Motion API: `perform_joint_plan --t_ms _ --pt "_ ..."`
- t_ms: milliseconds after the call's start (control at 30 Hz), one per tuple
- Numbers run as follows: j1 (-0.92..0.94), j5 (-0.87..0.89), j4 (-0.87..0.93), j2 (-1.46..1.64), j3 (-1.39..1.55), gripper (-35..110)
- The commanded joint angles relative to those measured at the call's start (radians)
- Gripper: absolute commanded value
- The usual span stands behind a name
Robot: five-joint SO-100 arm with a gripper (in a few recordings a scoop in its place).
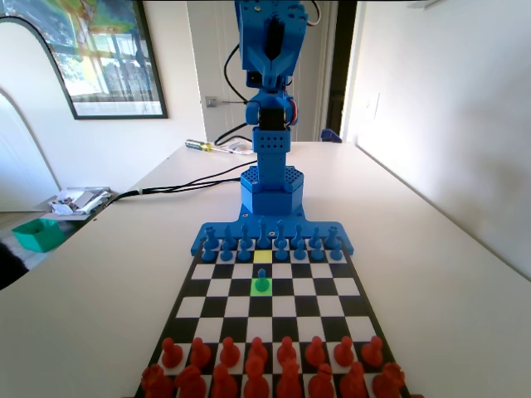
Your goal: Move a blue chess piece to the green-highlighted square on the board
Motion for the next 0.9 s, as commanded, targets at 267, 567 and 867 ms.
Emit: perform_joint_plan --t_ms 267,567,867 --pt "-0.020 -0.009 -0.017 0.058 0.006 1" --pt "-0.020 -0.009 -0.017 0.058 0.006 1" --pt "-0.020 -0.009 -0.017 0.058 0.006 1"
